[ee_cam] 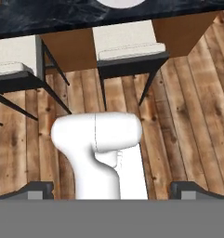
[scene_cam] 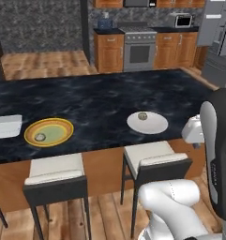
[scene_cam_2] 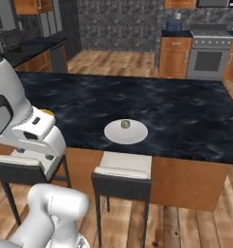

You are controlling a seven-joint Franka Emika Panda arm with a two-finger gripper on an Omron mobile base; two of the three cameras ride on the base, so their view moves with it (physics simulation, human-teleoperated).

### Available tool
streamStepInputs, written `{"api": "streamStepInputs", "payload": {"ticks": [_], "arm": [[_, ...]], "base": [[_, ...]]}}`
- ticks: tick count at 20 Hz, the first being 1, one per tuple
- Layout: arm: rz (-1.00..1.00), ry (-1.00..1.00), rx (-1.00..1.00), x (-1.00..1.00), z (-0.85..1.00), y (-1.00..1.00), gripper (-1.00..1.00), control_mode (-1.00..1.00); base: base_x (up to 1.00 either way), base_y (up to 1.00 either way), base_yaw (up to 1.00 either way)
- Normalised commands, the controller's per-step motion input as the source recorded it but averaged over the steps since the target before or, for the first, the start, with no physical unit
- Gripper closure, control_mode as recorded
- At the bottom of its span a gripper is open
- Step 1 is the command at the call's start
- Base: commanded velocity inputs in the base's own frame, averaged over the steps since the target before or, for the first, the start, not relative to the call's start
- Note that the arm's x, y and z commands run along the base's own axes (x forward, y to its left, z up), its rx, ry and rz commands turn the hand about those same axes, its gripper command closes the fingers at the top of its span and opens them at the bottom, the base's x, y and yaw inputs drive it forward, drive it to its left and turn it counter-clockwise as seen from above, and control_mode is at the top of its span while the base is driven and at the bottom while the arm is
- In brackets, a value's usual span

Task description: Place two dumplings into each of the tupperware containers and then place the containers in the fridge.

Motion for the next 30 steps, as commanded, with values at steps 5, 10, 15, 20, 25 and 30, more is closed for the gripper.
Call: {"api": "streamStepInputs", "payload": {"ticks": [5, 10, 15, 20, 25, 30], "arm": [[0.0, 0.0, 0.0, 0.0, 0.0, 0.0, -1.0, 1.0], [0.0, 0.0, 0.0, 0.0, 0.0, 0.0, -1.0, 1.0], [0.0, 0.0, 0.0, 0.0, 0.0, 0.0, -1.0, 1.0], [0.0, 0.0, 0.0, 0.0, 0.0, 0.0, -1.0, 1.0], [0.0, 0.0, 0.0, 0.0, 0.0, 0.0, -1.0, 1.0], [0.0, 0.01, 0.05, 1.0, -0.33, 0.0, -1.0, -1.0]], "base": [[0.46, -0.54, 0.06], [0.56, -0.3, 0.05], [0.63, -0.29, 0.1], [0.41, -0.23, 0.05], [0.53, -0.07, 0.0], [0.0, 0.0, 0.0]]}}
